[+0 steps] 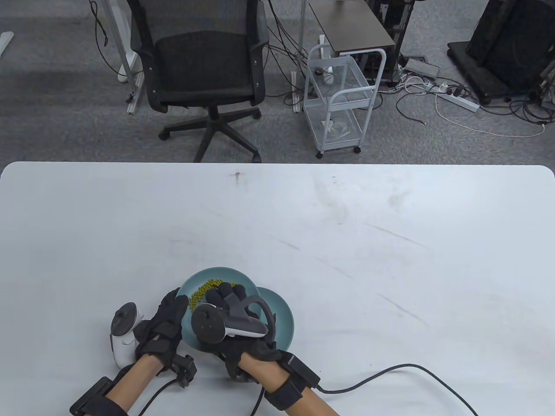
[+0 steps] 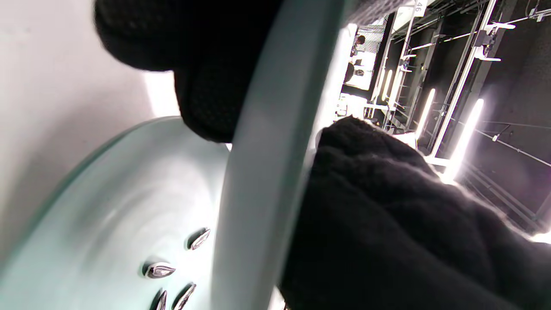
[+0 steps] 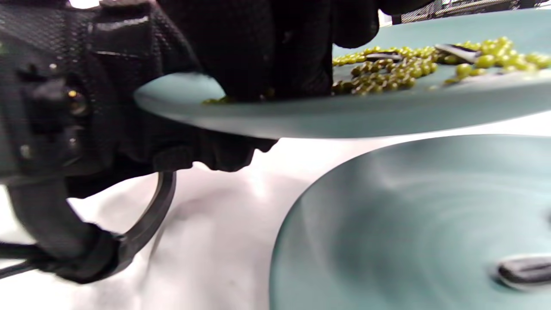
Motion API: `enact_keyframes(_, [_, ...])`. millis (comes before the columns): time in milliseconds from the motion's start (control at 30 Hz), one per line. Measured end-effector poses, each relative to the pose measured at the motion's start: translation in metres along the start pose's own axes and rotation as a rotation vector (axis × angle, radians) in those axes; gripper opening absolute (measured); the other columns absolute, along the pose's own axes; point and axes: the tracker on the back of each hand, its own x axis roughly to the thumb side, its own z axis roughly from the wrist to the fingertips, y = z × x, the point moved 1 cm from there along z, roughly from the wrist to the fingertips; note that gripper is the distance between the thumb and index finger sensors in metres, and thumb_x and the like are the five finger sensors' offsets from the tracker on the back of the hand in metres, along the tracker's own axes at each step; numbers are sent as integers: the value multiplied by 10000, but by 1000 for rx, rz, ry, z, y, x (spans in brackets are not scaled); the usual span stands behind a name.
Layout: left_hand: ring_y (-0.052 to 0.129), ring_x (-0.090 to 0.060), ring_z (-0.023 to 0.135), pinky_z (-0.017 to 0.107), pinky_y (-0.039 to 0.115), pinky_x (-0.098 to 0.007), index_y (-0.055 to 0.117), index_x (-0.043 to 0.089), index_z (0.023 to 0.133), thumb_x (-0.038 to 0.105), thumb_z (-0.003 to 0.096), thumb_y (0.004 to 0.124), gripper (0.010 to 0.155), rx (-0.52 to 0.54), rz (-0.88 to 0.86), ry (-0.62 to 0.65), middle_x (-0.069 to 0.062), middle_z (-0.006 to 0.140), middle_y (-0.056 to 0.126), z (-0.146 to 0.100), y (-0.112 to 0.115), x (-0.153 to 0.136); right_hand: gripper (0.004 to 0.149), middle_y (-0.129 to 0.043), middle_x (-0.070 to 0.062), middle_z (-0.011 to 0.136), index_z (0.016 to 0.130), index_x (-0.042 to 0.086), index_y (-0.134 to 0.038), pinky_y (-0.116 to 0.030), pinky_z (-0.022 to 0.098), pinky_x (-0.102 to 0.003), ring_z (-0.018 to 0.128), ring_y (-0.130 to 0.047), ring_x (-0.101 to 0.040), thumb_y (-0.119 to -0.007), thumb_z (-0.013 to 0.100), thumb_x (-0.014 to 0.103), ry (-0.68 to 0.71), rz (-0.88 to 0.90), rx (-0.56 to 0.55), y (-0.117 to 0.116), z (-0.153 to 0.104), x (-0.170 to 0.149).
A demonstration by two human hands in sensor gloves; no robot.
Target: Pick sunflower seeds with hand pinch into plate
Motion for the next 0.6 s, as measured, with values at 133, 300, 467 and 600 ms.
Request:
enact_keyframes(133, [977,-252,480,363,806,-377,384,202,1034,427,616,565,508,4,-3,-2,-110,834,795,0,0,0,346,-558,-368,1058,718,-76,-915,-340,630,-795,943,-426,-675,-901,498,191,-30,-7,-35,1,0,-6])
enact_keyframes(300, [977,-253,478,361,806,-378,385,200,1034,427,616,566,509,5,-6,-2,-111,833,795,0,0,0,342,-558,-367,1056,730,-92,-902,-342,631,-792,941,-428,-674,-860,516,171,-30,19,-23,1,0,-8])
enact_keyframes(467, [977,-252,478,362,806,-377,385,200,1034,427,616,566,509,2,-6,0,-111,833,795,0,0,1,342,-549,-368,1058,737,-99,-892,-339,630,-793,940,-422,-675,-844,518,160,-43,89,-8,1,1,-15])
enact_keyframes(600, [977,-256,476,361,805,-380,386,199,1034,426,616,568,509,4,-2,-1,-113,832,796,0,0,1,343,-548,-369,1058,742,-97,-888,-339,630,-793,939,-423,-676,-839,518,158,-53,112,2,0,2,-19])
